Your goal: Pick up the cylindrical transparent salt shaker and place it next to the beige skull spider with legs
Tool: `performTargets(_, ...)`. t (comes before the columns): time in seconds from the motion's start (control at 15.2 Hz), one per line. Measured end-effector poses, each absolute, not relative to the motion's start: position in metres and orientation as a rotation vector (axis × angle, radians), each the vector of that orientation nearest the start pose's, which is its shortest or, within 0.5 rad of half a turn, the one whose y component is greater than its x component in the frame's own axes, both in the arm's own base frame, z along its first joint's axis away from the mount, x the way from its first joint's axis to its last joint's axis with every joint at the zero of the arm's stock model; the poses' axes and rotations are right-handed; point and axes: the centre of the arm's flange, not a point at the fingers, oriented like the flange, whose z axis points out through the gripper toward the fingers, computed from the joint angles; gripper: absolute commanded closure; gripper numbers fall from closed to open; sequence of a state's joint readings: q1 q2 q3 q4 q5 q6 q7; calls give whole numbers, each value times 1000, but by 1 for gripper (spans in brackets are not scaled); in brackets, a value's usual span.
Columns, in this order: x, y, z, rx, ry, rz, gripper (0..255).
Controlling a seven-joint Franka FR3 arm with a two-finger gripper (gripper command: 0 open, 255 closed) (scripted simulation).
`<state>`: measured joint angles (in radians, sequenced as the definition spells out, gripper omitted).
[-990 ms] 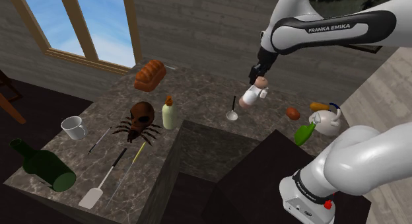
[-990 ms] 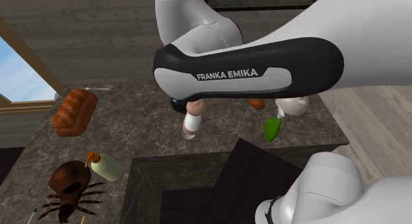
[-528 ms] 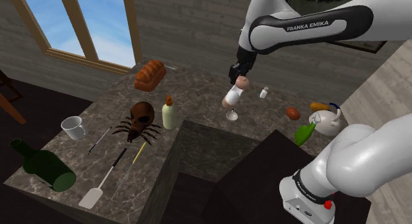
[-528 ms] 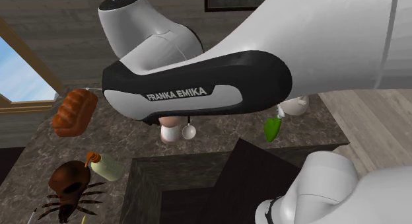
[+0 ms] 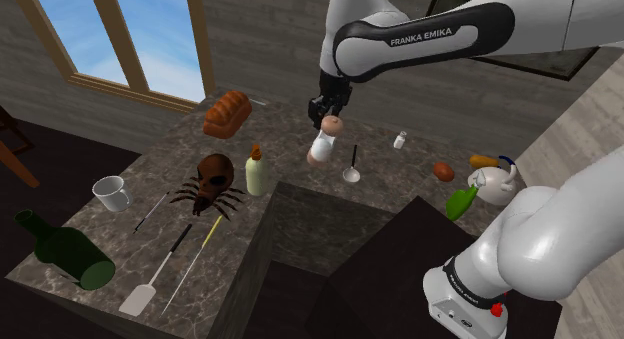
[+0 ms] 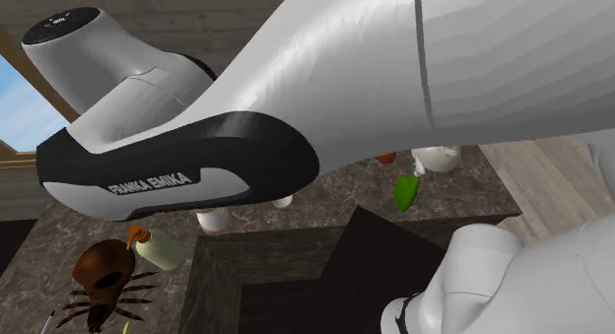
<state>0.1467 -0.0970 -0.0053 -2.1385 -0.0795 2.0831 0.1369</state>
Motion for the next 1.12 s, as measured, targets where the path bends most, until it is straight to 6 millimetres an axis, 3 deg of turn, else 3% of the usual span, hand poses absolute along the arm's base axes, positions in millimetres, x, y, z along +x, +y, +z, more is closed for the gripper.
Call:
performTargets(0.99,618,245,455,-3203,-67,-81,255)
performTargets(1.12,622,255,448,-3203,-67,-81,255)
